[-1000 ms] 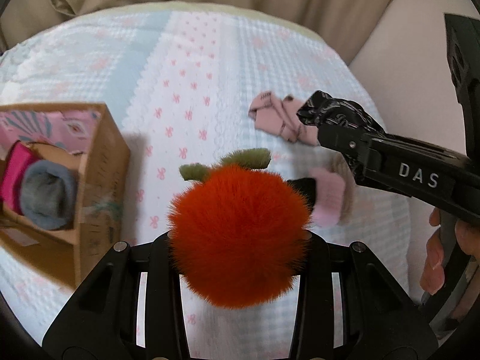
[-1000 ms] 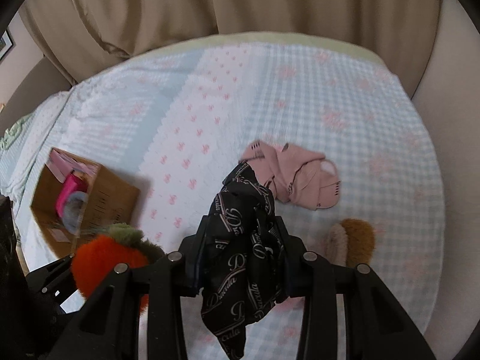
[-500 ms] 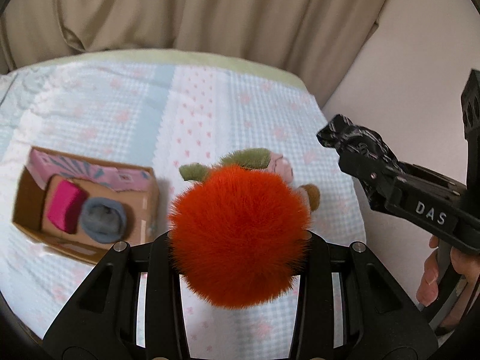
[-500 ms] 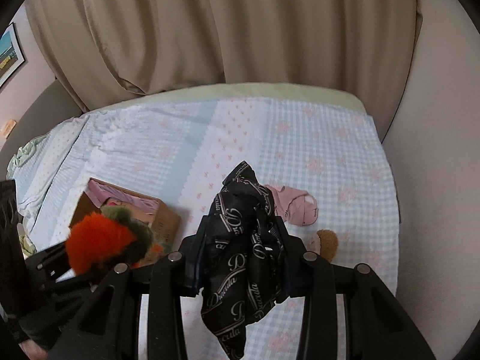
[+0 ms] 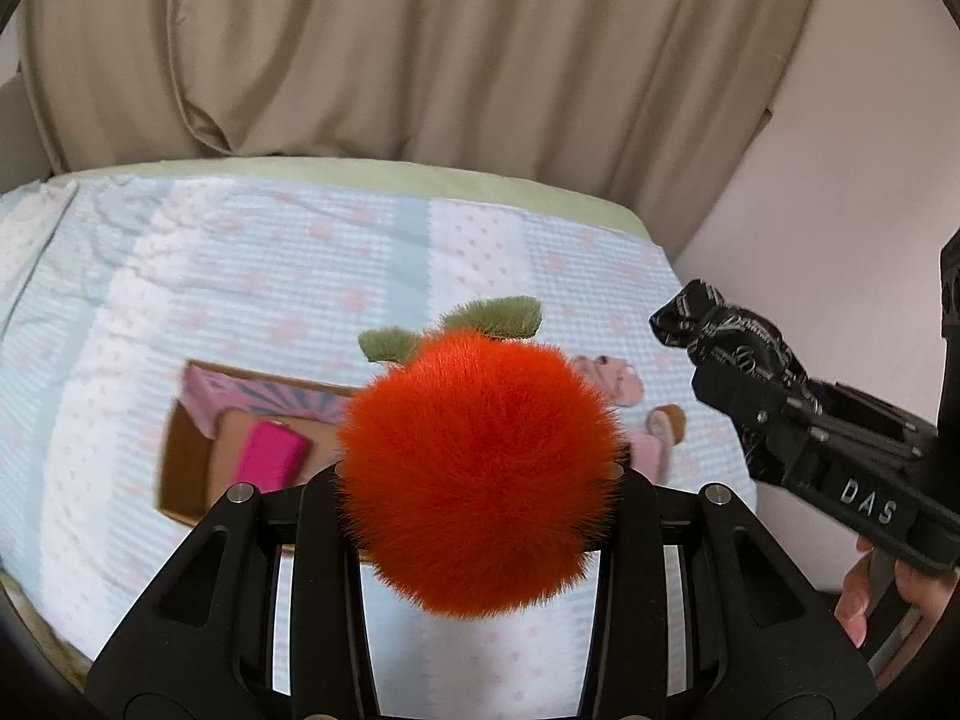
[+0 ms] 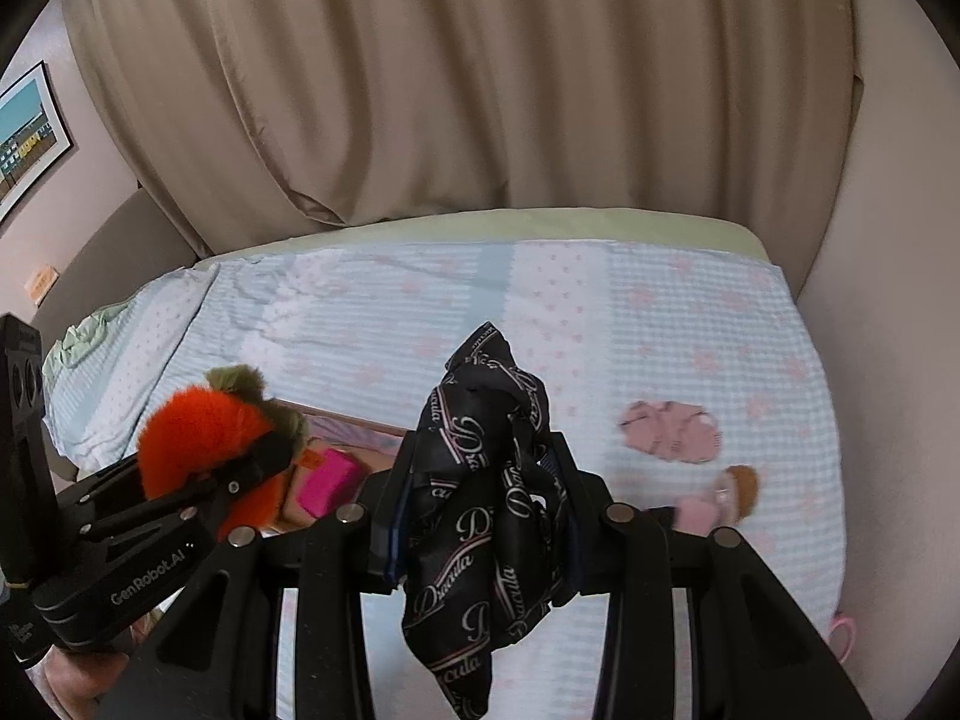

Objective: Organize soft objects
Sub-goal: 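Carry pompom and black cloth into the box and open both tools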

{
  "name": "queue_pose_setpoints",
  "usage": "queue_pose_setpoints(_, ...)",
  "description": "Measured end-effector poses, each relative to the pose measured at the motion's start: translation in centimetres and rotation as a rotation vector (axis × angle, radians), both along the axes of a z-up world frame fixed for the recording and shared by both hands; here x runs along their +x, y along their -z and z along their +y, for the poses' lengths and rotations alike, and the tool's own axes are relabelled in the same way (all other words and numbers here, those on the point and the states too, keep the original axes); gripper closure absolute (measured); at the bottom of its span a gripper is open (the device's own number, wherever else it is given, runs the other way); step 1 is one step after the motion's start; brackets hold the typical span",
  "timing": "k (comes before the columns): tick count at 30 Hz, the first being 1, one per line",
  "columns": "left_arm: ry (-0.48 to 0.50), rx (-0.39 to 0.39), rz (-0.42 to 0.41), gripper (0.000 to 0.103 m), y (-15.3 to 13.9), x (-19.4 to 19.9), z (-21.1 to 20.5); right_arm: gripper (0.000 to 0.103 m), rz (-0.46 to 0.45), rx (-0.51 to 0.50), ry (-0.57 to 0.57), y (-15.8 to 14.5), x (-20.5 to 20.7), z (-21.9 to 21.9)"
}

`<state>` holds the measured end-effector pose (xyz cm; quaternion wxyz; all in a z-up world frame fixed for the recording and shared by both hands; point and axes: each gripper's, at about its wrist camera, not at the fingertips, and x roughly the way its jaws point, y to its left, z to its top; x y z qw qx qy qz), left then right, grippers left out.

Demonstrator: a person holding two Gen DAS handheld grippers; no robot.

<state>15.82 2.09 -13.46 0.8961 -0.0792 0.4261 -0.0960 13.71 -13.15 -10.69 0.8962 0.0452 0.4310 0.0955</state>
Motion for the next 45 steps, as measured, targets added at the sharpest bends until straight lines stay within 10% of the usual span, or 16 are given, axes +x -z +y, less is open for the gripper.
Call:
queue_pose_setpoints(18,0.063,0.076,0.154,0.070,7.0,5.4,16.8,0.067,0.174,0.033,0.109,7.6,3.3,15.3)
queue_pose_setpoints(45,0.226,0.172,0.495,0.070,25.9,10.4,11.6,0.067,0.589,0.153,0.150,24.6,13.6,14.1)
